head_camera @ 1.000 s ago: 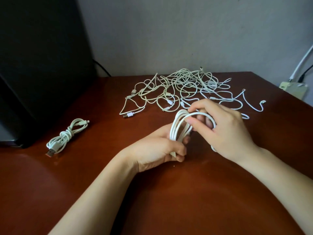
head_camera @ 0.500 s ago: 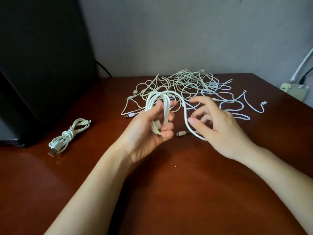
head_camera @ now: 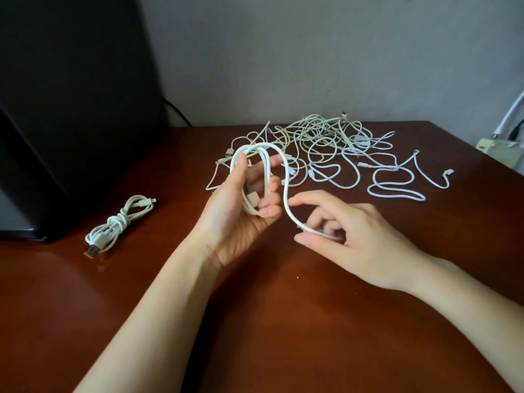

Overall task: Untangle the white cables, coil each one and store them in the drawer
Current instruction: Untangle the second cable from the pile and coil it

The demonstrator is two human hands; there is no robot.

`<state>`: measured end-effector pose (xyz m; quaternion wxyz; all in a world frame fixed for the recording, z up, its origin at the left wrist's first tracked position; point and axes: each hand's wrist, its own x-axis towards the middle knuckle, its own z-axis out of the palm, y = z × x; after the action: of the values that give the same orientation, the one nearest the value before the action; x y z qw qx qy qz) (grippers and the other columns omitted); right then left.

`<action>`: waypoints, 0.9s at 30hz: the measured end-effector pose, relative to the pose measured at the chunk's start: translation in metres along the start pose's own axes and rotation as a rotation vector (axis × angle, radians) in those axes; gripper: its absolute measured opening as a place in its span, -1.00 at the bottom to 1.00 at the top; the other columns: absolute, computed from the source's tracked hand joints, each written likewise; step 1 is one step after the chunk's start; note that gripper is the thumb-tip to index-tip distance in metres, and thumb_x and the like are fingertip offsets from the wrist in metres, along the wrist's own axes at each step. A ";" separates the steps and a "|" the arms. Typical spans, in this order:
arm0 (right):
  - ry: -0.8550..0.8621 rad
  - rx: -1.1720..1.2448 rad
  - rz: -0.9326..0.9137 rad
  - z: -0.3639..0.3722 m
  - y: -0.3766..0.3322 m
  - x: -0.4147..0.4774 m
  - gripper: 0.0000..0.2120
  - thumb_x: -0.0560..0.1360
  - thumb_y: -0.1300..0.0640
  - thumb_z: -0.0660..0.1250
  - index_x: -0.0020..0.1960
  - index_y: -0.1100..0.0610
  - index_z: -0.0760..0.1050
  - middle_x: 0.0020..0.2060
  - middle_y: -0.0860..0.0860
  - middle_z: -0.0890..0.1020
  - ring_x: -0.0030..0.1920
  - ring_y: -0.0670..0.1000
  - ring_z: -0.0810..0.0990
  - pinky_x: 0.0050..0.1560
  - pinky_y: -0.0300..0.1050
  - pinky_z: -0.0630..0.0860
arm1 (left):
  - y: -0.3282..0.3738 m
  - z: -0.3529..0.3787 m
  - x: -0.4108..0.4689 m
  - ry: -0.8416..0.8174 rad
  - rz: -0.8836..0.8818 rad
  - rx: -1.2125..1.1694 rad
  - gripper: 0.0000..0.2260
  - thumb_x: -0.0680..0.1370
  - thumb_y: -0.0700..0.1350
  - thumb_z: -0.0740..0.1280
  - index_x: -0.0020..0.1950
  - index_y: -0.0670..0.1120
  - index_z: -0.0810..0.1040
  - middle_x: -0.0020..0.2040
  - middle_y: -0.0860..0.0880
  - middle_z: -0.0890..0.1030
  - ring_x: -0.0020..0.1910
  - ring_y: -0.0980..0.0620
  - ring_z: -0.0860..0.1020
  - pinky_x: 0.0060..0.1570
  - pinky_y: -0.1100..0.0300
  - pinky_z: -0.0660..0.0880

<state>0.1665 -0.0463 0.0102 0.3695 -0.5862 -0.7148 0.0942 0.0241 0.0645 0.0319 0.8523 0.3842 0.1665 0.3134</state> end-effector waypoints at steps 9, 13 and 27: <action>0.196 -0.322 -0.214 -0.007 -0.007 0.000 -0.64 0.56 -0.08 0.18 0.18 0.08 0.58 -0.39 -0.28 0.28 -0.44 -0.31 0.29 -0.37 -0.37 0.28 | -0.001 -0.002 -0.002 -0.024 0.001 0.106 -0.51 0.64 0.14 -0.01 0.20 -0.17 0.53 -0.32 -0.01 0.39 -0.44 0.15 0.25 -0.46 0.35 0.24; 0.226 -0.399 -0.250 -0.010 -0.006 0.001 -0.68 0.55 -0.02 0.20 0.16 0.08 0.62 -0.49 -0.10 0.48 -0.40 -0.05 0.40 -0.50 -0.17 0.41 | -0.003 0.000 -0.003 -0.021 -0.008 0.201 -0.52 0.63 0.12 0.01 0.17 -0.16 0.58 -0.17 -0.05 0.59 -0.44 0.15 0.30 -0.47 0.34 0.27; 0.067 -0.367 -0.205 -0.003 0.000 -0.002 -0.65 0.56 -0.07 0.14 0.17 0.00 0.61 -0.44 -0.14 0.53 -0.41 -0.07 0.47 -0.37 -0.25 0.35 | 0.000 -0.005 -0.003 -0.010 -0.001 0.172 -0.64 0.65 0.01 0.05 0.11 -0.15 0.58 -0.30 0.01 0.45 -0.41 0.13 0.27 -0.46 0.31 0.21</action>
<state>0.1684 -0.0487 0.0113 0.2881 -0.5705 -0.7632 -0.0952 0.0192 0.0651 0.0292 0.8171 0.4574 0.1888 0.2958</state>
